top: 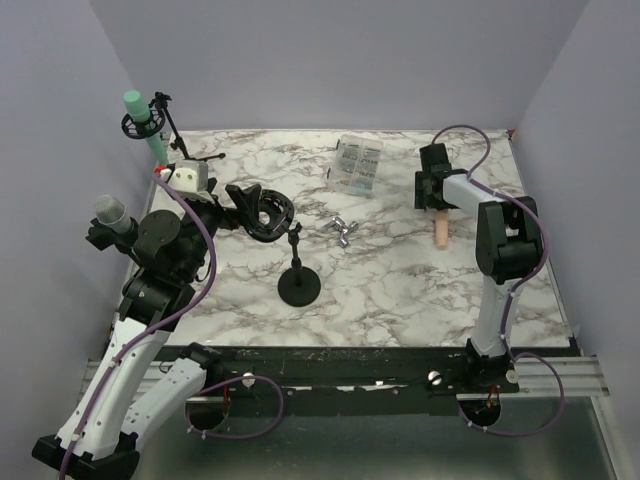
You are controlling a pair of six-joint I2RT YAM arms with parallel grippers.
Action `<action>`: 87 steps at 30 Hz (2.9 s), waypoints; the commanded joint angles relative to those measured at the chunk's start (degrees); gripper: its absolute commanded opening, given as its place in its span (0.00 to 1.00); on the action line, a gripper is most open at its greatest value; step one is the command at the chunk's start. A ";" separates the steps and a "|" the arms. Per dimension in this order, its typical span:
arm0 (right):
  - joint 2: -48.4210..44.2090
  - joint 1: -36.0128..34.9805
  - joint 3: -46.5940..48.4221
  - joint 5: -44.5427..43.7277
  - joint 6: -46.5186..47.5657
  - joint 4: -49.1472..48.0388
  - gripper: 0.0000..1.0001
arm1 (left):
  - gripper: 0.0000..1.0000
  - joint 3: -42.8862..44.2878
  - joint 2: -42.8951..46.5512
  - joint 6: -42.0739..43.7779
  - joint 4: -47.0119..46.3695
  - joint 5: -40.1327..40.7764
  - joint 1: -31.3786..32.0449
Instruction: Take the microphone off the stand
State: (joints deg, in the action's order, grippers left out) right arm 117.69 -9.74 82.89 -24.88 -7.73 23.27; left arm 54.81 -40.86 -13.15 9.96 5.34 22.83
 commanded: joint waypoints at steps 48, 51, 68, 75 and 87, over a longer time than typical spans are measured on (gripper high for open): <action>-31.79 -27.82 -32.77 63.56 -59.01 -59.96 0.96 | 0.98 0.96 -0.65 -0.92 1.01 -1.92 -0.33; -28.96 -29.12 -30.31 63.80 -58.59 -59.53 0.94 | 0.99 1.27 -1.02 -0.92 1.27 -2.52 -0.32; -23.47 -32.73 -24.33 63.00 -56.78 -57.96 0.85 | 0.99 1.18 -0.01 -0.47 1.22 -1.74 -0.33; -23.56 -33.50 -26.04 61.31 -55.20 -55.39 0.77 | 0.99 1.16 0.26 -0.48 1.21 -1.67 -0.33; -22.53 -34.03 -29.31 60.00 -53.18 -53.05 0.55 | 0.98 1.08 0.17 -0.56 1.13 -1.74 -0.33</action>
State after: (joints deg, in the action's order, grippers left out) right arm 93.47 -43.20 56.80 37.08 -64.27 -35.35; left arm 54.83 -41.08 -13.56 10.85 3.95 22.83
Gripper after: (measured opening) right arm 0.575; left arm 0.980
